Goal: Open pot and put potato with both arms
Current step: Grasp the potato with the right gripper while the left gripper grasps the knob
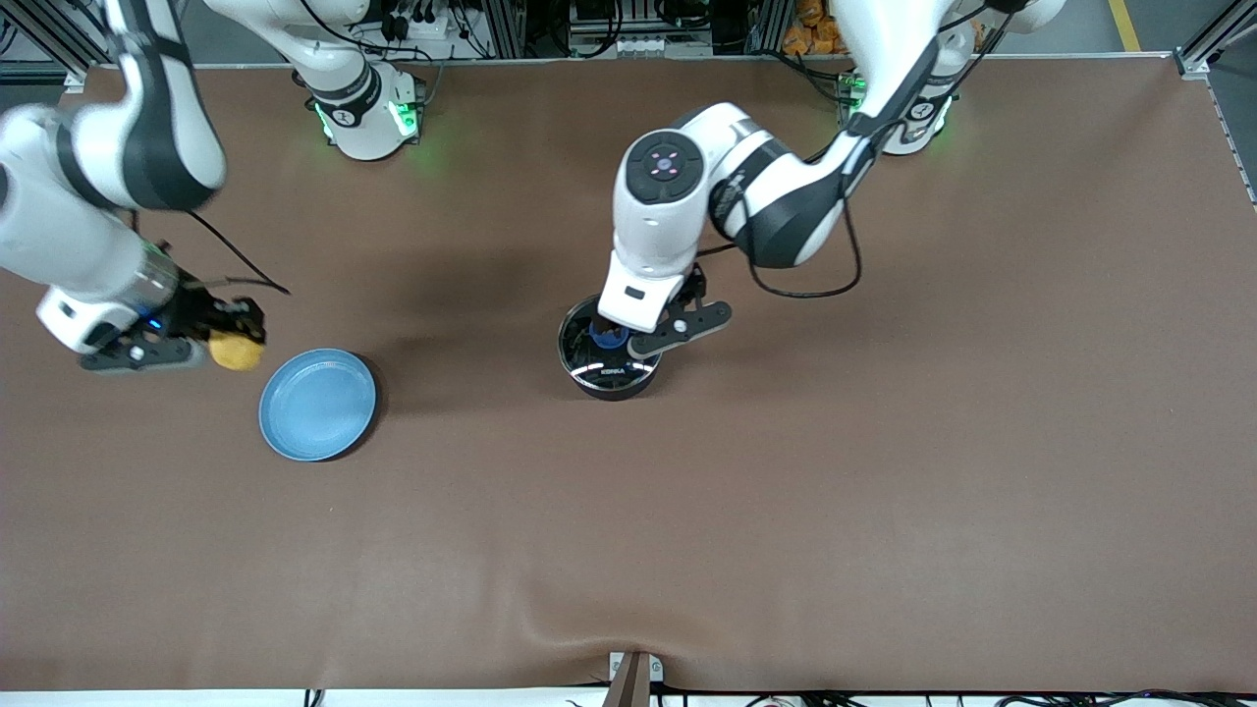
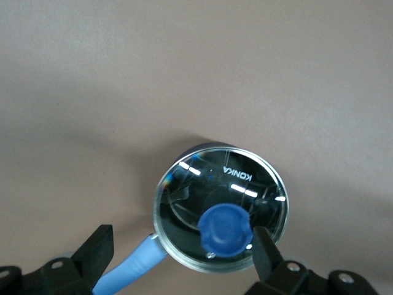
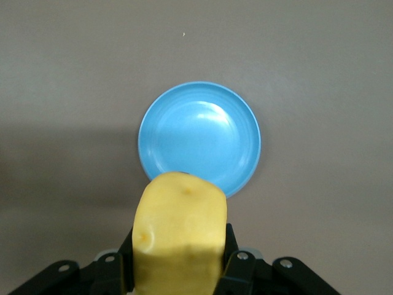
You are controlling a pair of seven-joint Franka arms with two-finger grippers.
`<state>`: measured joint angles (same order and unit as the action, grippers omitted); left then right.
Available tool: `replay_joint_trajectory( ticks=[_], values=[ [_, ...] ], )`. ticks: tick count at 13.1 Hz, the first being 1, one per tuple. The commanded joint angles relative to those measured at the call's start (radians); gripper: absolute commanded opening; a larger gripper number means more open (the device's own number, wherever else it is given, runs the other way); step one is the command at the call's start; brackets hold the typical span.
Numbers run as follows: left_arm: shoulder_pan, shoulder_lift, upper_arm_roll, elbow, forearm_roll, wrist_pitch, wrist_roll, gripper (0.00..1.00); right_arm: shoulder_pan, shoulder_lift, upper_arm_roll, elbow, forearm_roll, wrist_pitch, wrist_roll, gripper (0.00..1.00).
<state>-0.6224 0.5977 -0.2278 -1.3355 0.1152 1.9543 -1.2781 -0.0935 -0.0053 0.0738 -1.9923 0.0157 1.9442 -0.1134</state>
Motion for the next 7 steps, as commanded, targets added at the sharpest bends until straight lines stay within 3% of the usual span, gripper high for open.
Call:
replay_joint_trajectory(
  ticks=[1,5,7],
  values=[
    [-0.117,0.076,0.1,0.073,0.024,0.032,-0.101,1.0,0.003,-0.004,-0.005,0.185,0.003,-0.221,-0.009,0.0],
    [-0.151,0.115,0.122,0.073,0.024,0.08,-0.154,1.0,-0.003,-0.004,-0.009,0.389,0.004,-0.453,-0.015,0.0],
    [-0.163,0.129,0.122,0.072,0.024,0.106,-0.228,1.0,-0.005,-0.004,-0.012,0.438,0.004,-0.491,-0.018,0.0]
  ],
)
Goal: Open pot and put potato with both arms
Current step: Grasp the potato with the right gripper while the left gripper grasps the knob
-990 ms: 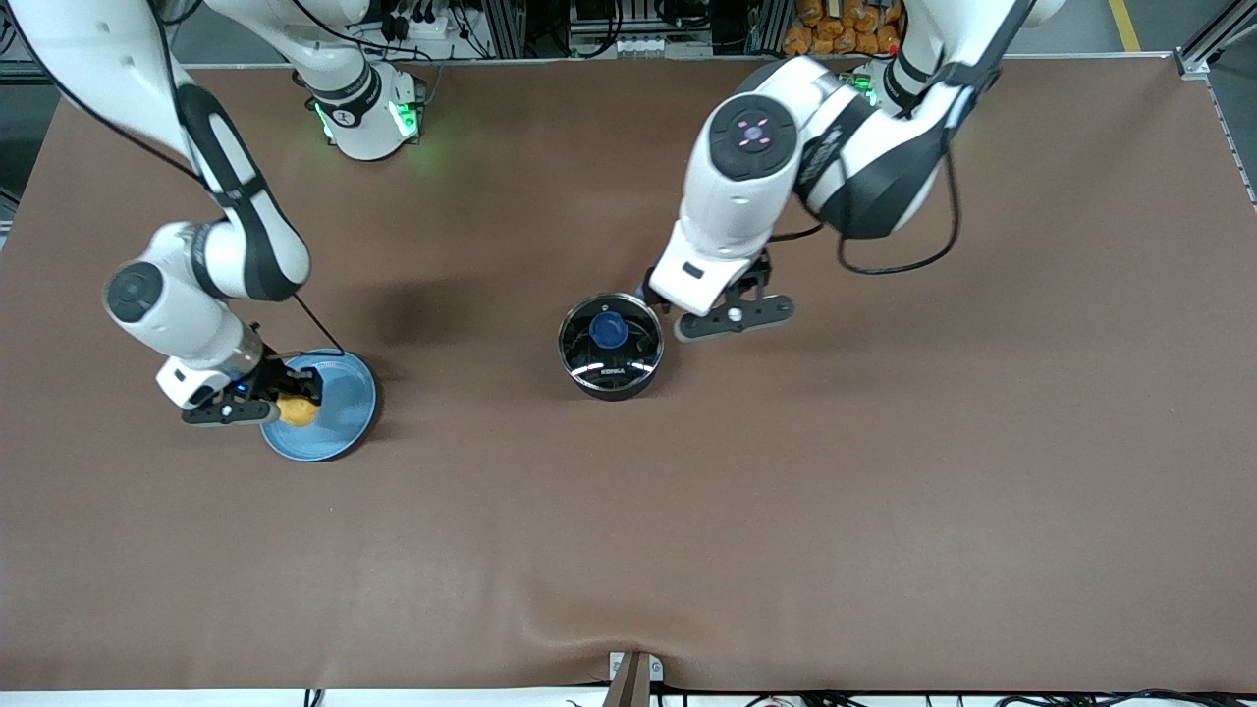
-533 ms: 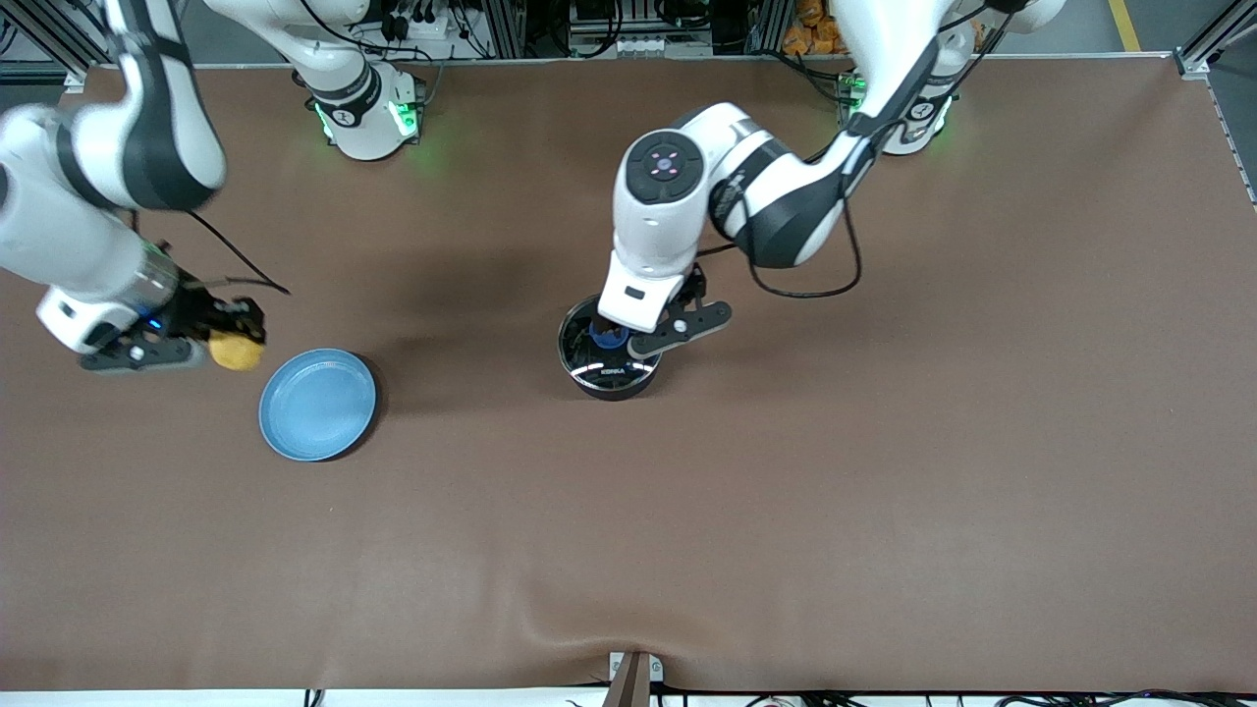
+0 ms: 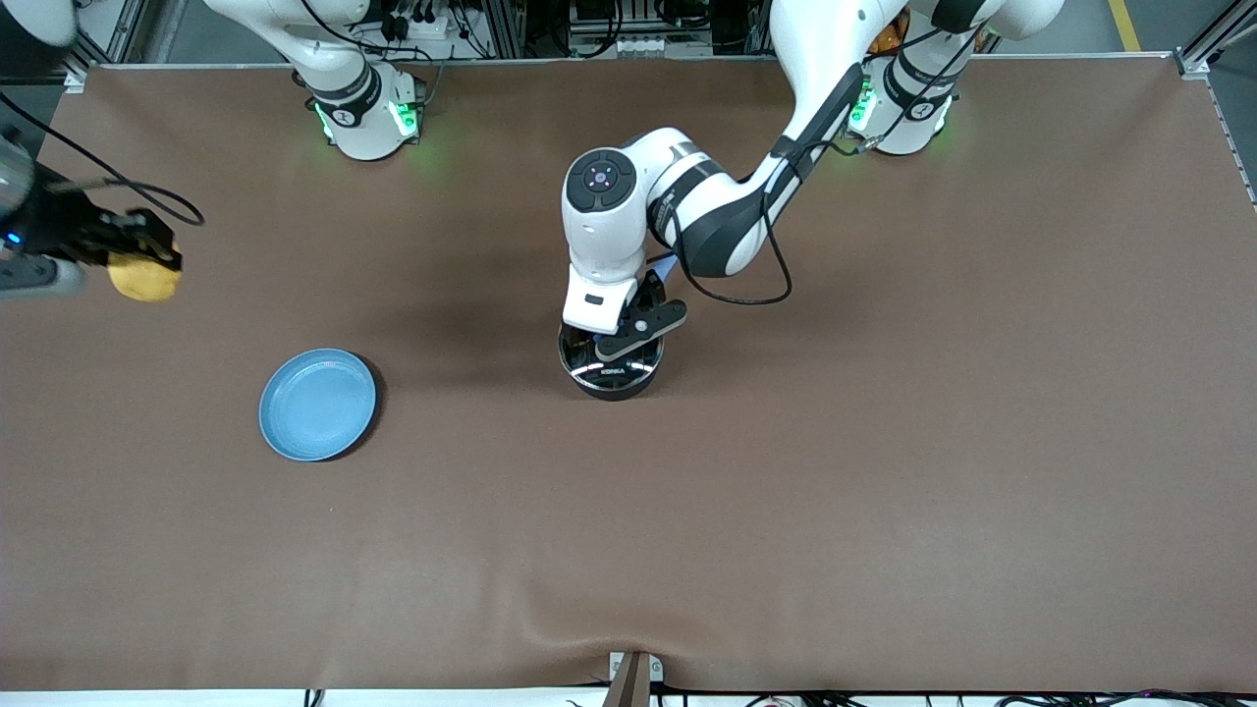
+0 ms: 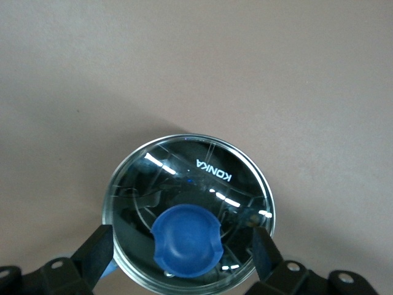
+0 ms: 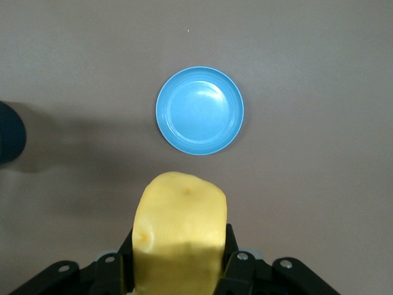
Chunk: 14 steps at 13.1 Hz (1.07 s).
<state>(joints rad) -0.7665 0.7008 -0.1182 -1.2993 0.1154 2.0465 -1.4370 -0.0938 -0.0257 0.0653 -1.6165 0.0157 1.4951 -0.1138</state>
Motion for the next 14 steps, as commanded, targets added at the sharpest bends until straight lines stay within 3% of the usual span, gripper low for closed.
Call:
replay_joint_trajectory(
  ticks=[1,13,14],
  values=[
    [-0.022,0.035,0.012,0.034,0.024,0.023,-0.109,1.0,-0.004,0.018,-0.001,0.067,0.004,-0.032,-0.018,0.0],
    [-0.04,0.077,0.011,0.021,0.023,0.024,-0.178,1.0,0.005,0.024,0.002,0.061,0.0,-0.019,-0.015,0.0],
    [-0.04,0.077,0.011,0.021,0.023,0.024,-0.178,0.96,0.005,0.024,0.002,0.06,0.0,-0.019,-0.015,0.0]
  ],
)
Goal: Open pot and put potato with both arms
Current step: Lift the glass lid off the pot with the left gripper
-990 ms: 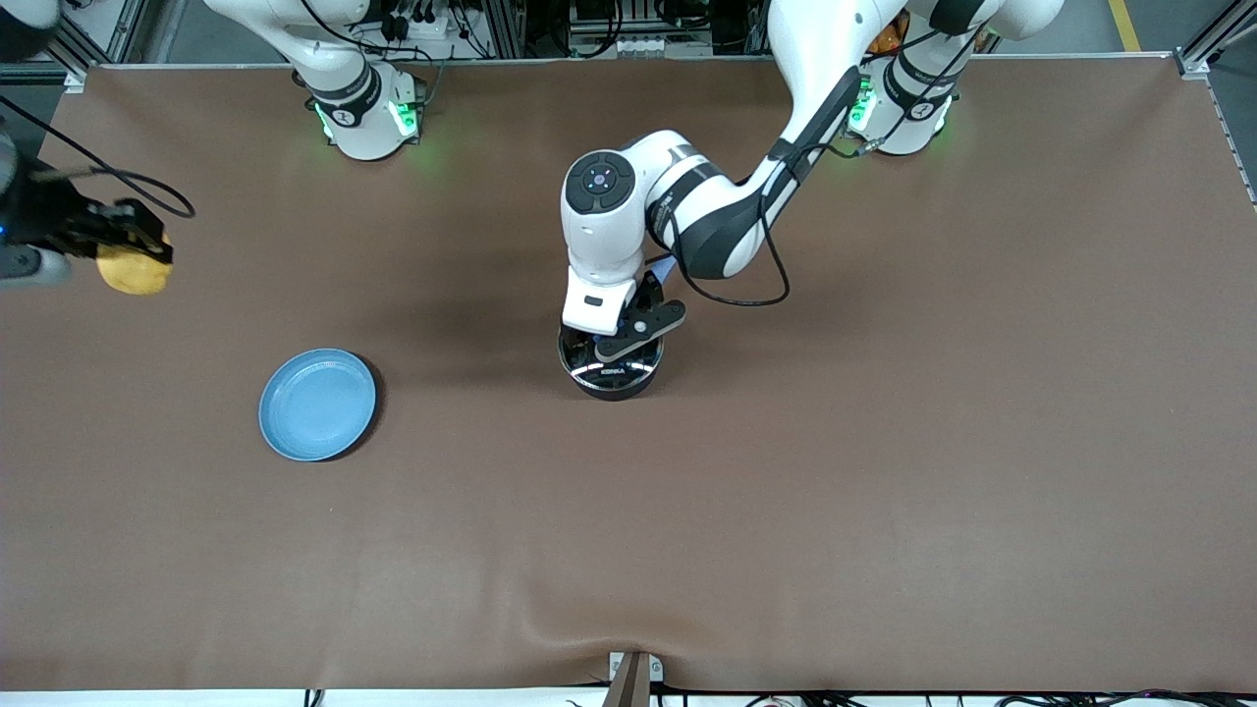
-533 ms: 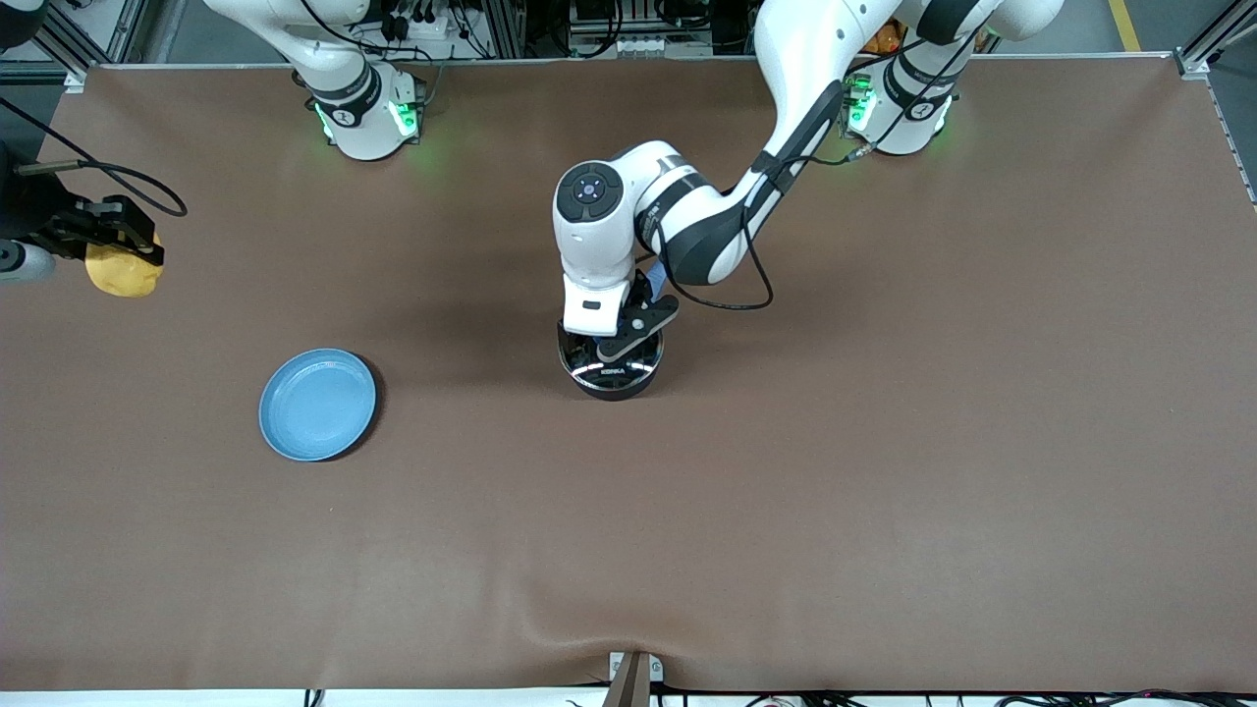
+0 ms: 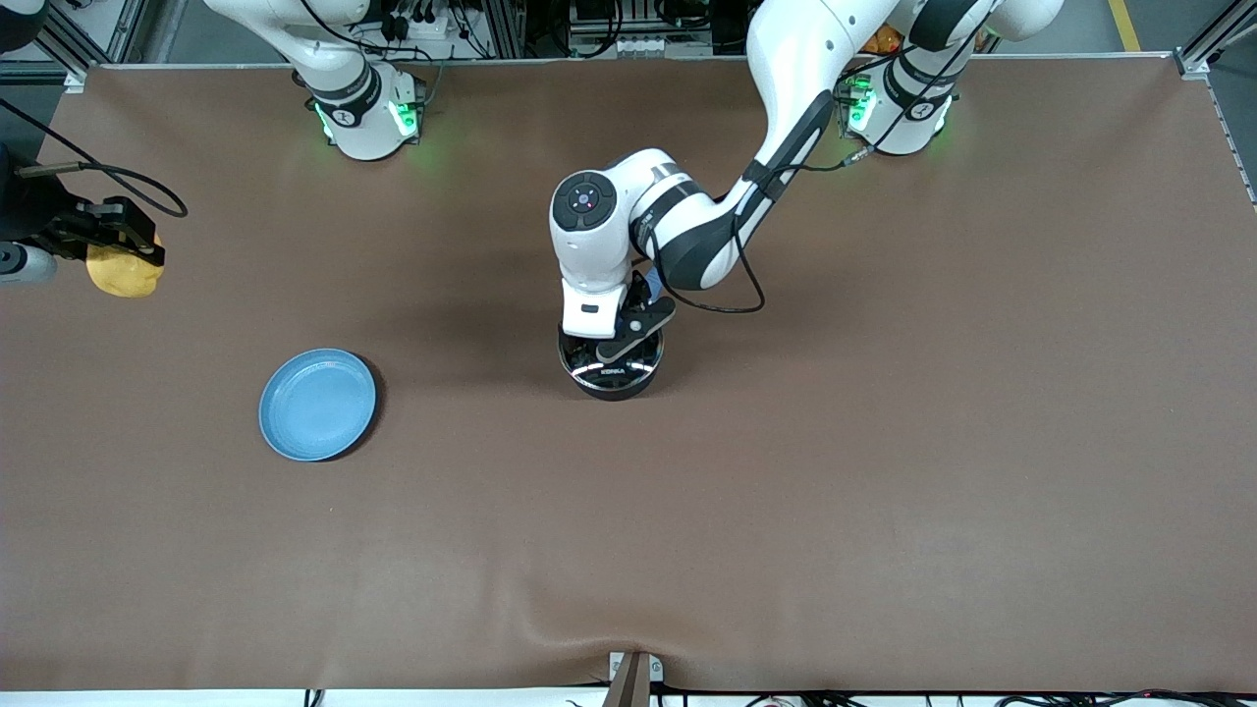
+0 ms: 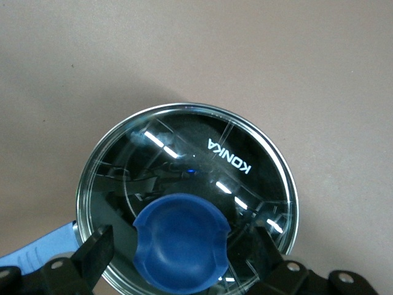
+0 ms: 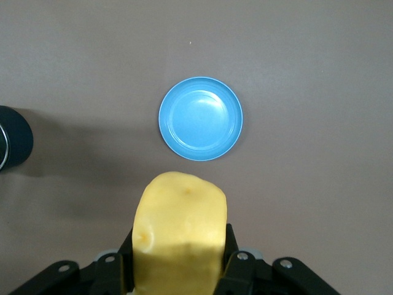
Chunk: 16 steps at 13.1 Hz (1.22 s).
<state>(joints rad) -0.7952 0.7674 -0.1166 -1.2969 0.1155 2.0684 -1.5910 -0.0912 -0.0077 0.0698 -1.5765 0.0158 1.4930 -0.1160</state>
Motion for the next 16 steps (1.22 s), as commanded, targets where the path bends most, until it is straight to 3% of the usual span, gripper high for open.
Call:
replay_joint_trajectory(
  ticks=[1,4,7,8,16],
  values=[
    [-0.012,0.01,0.009,0.019,0.023,0.003,-0.024,0.86,0.002,0.006,-0.002,0.019,0.0,-0.017,-0.013,0.0],
    [-0.012,0.009,0.009,0.019,0.013,0.001,-0.026,0.52,0.001,0.006,-0.002,0.019,0.0,-0.019,-0.013,0.0],
    [-0.012,-0.002,0.008,0.018,0.012,-0.008,-0.026,0.07,-0.001,0.005,-0.002,0.018,0.0,-0.019,-0.014,0.0],
    [-0.012,-0.006,0.006,0.019,0.012,-0.014,-0.026,0.0,-0.001,0.005,-0.002,0.018,0.0,-0.019,-0.014,0.0],
    [0.002,-0.103,0.006,0.016,0.024,-0.1,-0.015,0.0,0.008,0.006,0.002,0.023,0.003,-0.016,0.002,0.0]
  ],
)
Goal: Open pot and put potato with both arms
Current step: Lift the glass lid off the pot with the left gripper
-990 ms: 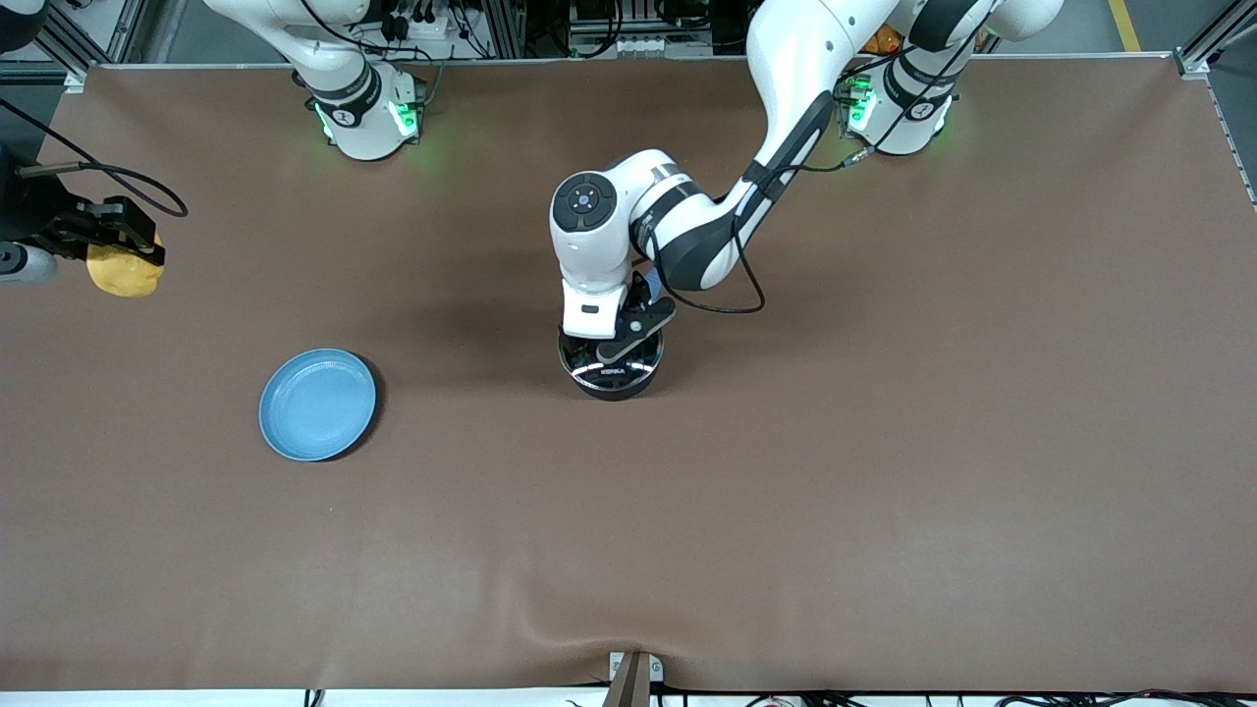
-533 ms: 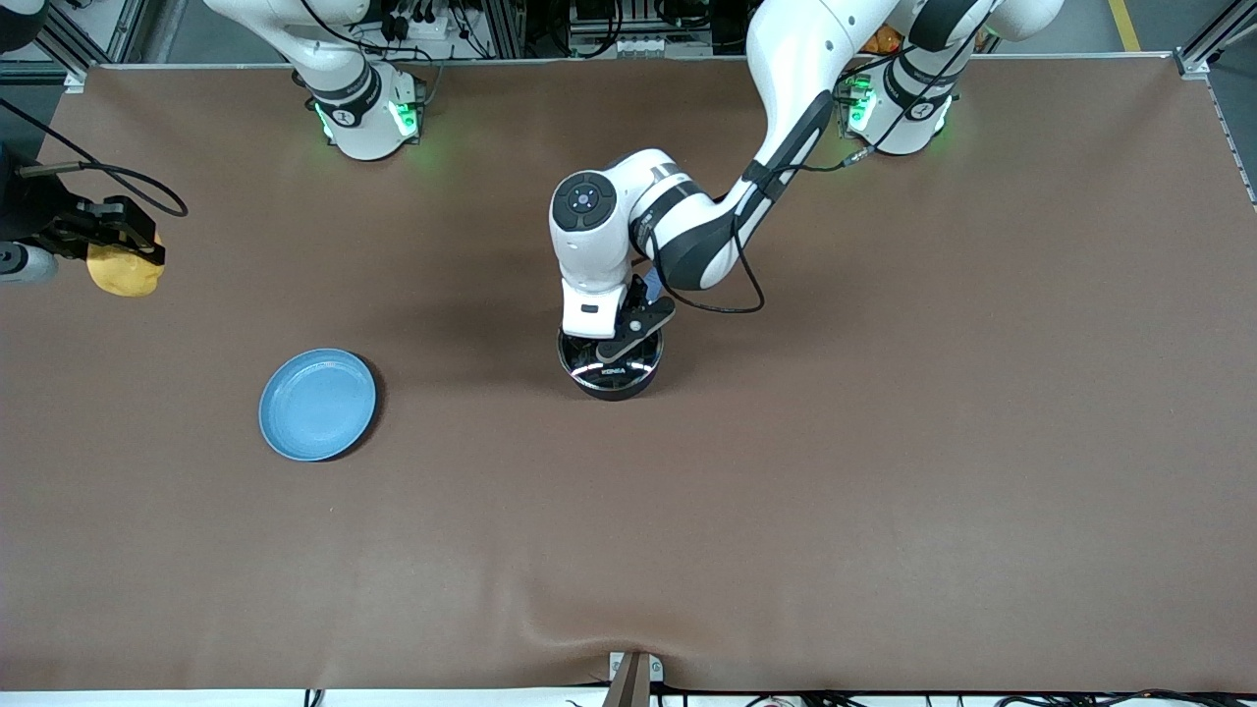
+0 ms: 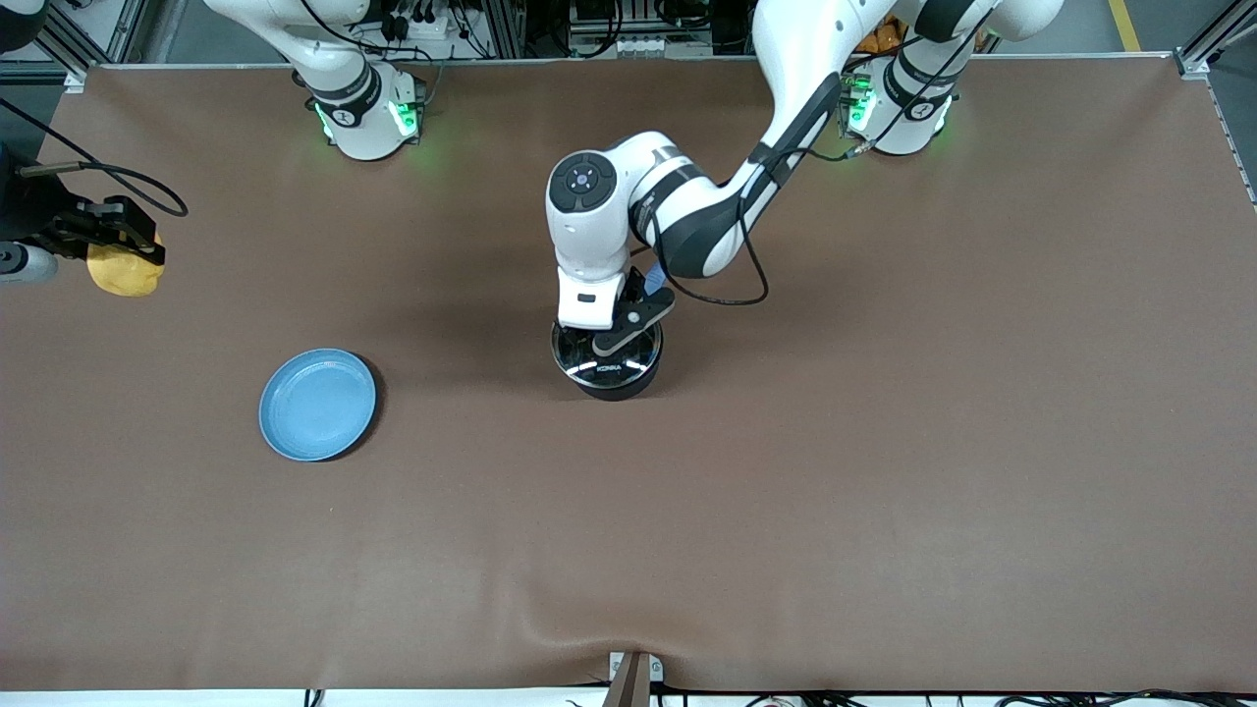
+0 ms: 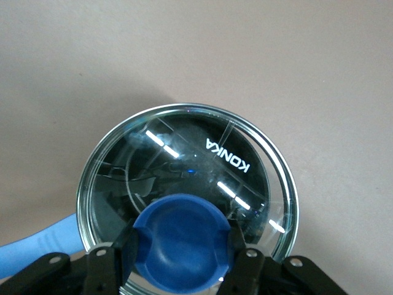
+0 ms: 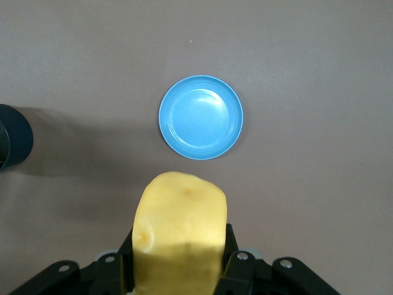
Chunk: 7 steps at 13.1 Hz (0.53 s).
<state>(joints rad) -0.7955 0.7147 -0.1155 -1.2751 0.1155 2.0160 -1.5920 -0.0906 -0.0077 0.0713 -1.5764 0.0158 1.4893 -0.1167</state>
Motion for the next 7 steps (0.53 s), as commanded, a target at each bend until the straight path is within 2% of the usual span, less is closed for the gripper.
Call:
replay_joint_trajectory(
  ticks=[1,7],
  values=[
    [0.009,-0.07,0.007,-0.006,0.024,-0.065,-0.008,0.0,0.017,0.006,0.002,0.022,0.003,-0.014,0.009,0.0],
    [0.093,-0.202,0.005,-0.024,0.015,-0.155,0.105,0.0,0.138,0.009,0.001,0.024,0.004,0.0,0.179,0.0]
  ],
)
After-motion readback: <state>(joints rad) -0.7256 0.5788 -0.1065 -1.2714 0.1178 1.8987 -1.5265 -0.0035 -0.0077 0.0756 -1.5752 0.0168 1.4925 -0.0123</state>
